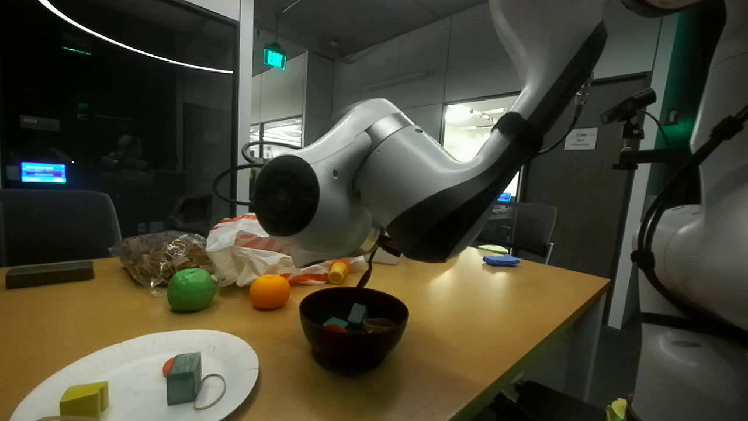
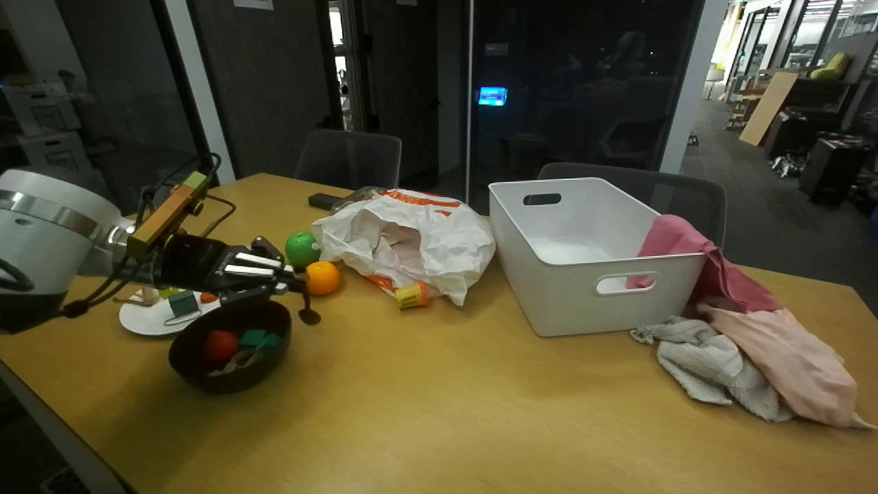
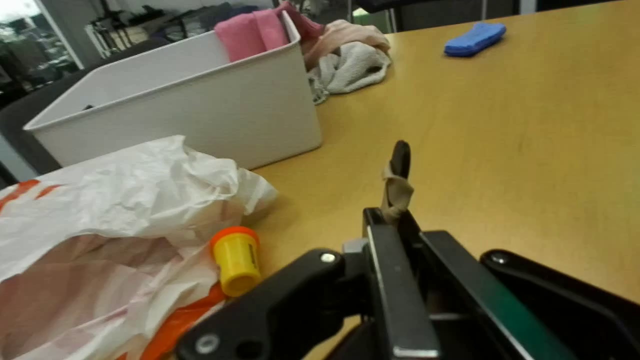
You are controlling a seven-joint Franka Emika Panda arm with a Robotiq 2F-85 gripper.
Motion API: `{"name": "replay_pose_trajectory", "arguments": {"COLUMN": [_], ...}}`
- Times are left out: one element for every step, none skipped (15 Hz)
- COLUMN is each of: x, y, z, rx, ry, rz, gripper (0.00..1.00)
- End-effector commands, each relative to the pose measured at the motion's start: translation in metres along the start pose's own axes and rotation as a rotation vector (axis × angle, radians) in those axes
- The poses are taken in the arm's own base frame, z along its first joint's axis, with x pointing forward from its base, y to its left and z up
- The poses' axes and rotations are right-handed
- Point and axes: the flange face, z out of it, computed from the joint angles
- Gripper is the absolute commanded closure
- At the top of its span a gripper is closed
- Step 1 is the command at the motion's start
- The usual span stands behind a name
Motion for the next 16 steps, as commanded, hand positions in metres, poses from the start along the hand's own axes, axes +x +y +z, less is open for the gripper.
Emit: {"name": "replay_pose_trajectory", "arguments": {"x": [-0.015,-0.018,-0.021,-0.024,-0.028,-0.031,-0.034,-0.037,-0.040,-0.041,-0.043,-0.037,-0.035,-0.032,-0.028,-0.025], "y": [-0.003,-0.003,-0.003,-0.004,-0.005,-0.006,-0.008,-0.010,-0.012,-0.013,-0.015,-0.024,-0.026,-0.030,-0.033,-0.037], "z": [-0.008,-0.009,-0.009,-0.011,-0.014,-0.016,-0.018,-0.021,-0.023,-0.025,-0.026,-0.032,-0.032,-0.033,-0.033,-0.031], "rx": [-0.159,-0.166,-0.158,-0.145,-0.133,-0.117,-0.086,-0.058,-0.028,0.008,0.032,0.055,0.080,0.101,0.125,0.149], "ry": [-0.054,-0.052,-0.048,-0.042,-0.041,-0.036,-0.023,-0.004,0.016,0.037,0.051,0.063,0.077,0.089,0.101,0.112], "rz": [0.032,0.048,0.063,0.073,0.084,0.090,0.082,0.079,0.080,0.071,0.065,0.059,0.053,0.047,0.039,0.029], "gripper": [0.92,0.92,0.92,0.92,0.92,0.92,0.92,0.92,0.92,0.92,0.92,0.92,0.92,0.92,0.92,0.92]}}
